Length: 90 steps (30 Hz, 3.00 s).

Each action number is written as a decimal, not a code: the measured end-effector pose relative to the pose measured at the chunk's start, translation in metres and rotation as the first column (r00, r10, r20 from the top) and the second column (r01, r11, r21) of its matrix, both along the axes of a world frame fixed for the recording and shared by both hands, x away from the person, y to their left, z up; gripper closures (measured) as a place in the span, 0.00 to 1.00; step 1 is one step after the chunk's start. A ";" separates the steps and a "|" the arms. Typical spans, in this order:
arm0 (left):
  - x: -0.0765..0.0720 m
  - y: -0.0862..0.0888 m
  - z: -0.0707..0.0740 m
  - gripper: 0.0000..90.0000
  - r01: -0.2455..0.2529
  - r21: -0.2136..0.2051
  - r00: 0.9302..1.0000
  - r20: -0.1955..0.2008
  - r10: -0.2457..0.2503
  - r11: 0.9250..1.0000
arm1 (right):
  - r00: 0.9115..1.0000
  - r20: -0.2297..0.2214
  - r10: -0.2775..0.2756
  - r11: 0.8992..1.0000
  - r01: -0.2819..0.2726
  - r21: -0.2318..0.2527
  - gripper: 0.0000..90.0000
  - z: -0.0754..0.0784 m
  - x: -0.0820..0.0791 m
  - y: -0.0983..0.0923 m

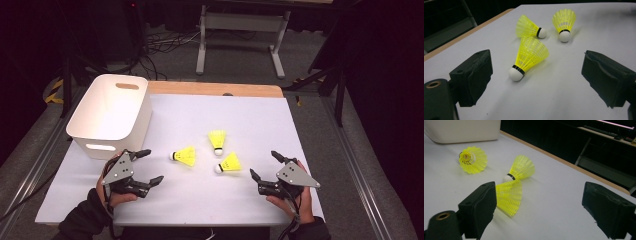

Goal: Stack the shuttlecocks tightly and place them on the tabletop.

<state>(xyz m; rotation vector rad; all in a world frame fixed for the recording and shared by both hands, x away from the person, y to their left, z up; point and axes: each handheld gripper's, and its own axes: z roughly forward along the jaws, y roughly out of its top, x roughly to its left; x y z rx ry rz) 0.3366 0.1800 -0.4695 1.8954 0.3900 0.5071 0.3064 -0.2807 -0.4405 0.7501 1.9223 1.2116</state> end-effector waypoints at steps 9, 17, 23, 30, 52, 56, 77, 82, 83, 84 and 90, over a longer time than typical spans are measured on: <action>0.000 0.001 -0.002 0.12 -0.011 0.019 1.000 -0.017 0.012 1.000 | 1.000 -0.002 0.021 1.000 -0.021 -0.020 0.15 -0.002 -0.003 0.008; 0.020 -0.021 0.007 0.15 -0.034 0.039 0.998 -0.058 0.036 0.999 | 1.000 -0.026 0.003 0.999 -0.004 -0.034 0.15 -0.006 -0.002 0.010; 0.033 -0.043 0.014 0.16 -0.013 0.062 0.995 -0.102 0.019 0.998 | 0.999 -0.035 0.006 0.999 -0.007 -0.045 0.16 -0.008 -0.001 0.012; 0.063 -0.080 0.004 0.18 0.011 0.124 0.978 -0.209 0.015 0.992 | 0.998 -0.059 0.014 0.998 -0.018 -0.054 0.16 -0.011 0.001 0.011; 0.079 -0.101 -0.005 0.73 -0.093 0.250 0.977 -0.162 0.137 0.964 | 0.995 -0.100 0.018 0.996 -0.027 -0.091 0.17 -0.016 0.005 0.010; 0.087 -0.106 -0.002 0.88 -0.133 0.274 0.977 -0.123 0.171 0.953 | 0.994 -0.105 0.019 0.995 -0.029 -0.100 0.18 -0.017 0.005 0.011; 0.128 -0.120 0.003 0.83 -0.221 0.354 0.950 -0.135 0.283 0.909 | 0.994 -0.105 0.027 0.994 -0.038 -0.104 0.18 -0.017 0.004 0.011; 0.129 -0.122 0.003 0.76 -0.245 0.347 0.946 -0.119 0.301 0.905 | 0.994 -0.106 0.030 0.994 -0.042 -0.105 0.18 -0.017 0.004 0.011; 0.129 -0.122 0.003 0.76 -0.245 0.347 0.946 -0.119 0.301 0.905 | 0.994 -0.106 0.030 0.994 -0.042 -0.105 0.18 -0.017 0.004 0.011; 0.129 -0.122 0.003 0.76 -0.245 0.346 0.946 -0.119 0.301 0.906 | 0.994 -0.105 0.029 0.994 -0.040 -0.105 0.18 -0.017 0.004 0.011; 0.128 -0.118 0.006 0.69 -0.249 0.336 0.946 -0.116 0.302 0.908 | 0.994 -0.105 0.032 0.994 -0.043 -0.103 0.17 -0.017 0.004 0.011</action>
